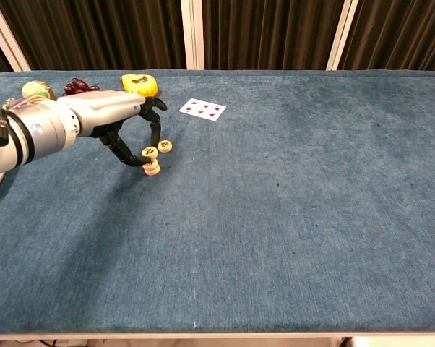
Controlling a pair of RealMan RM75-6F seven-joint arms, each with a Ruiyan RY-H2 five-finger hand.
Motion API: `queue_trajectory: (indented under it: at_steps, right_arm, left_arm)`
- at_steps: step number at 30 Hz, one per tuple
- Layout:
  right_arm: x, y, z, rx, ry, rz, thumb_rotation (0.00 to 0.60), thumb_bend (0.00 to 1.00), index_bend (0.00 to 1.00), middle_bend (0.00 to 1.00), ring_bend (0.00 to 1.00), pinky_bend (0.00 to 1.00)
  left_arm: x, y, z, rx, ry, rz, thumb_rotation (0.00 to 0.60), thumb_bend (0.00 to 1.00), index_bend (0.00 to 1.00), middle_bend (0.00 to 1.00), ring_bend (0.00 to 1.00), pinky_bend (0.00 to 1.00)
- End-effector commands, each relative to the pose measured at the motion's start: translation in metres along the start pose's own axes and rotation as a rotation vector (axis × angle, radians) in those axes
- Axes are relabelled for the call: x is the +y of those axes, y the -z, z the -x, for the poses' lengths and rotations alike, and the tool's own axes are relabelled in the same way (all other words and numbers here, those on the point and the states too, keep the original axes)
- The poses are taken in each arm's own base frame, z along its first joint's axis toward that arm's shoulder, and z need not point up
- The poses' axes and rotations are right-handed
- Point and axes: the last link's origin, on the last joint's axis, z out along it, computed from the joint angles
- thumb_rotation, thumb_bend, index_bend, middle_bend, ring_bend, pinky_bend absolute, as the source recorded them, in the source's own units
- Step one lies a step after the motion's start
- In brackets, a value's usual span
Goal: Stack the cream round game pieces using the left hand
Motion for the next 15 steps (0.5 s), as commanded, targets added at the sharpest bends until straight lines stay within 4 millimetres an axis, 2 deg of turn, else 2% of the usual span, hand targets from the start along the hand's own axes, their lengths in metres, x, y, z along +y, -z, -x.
queue_trajectory:
  at_steps: [1,15]
  right_arm:
    - [-0.0001,-0.0001,0.0001,0.000,-0.001,-0.001,0.600,0.17,0.00,0.04,0.00,0.00]
    - [-0.0004,-0.0001,0.0001,-0.001,0.001,-0.001,0.600,0.17,0.00,0.04,0.00,0.00]
  left_arm:
    - [0.0000,0.0005,0.0008,0.000,-0.006,0.000,0.600,0.35,0.47,0.01,0.00,0.00]
    - [-0.0048,0.0021,0.0044,-0.009,-0.018,-0.015,0.600,0.34,0.44,0.01,0.00,0.00]
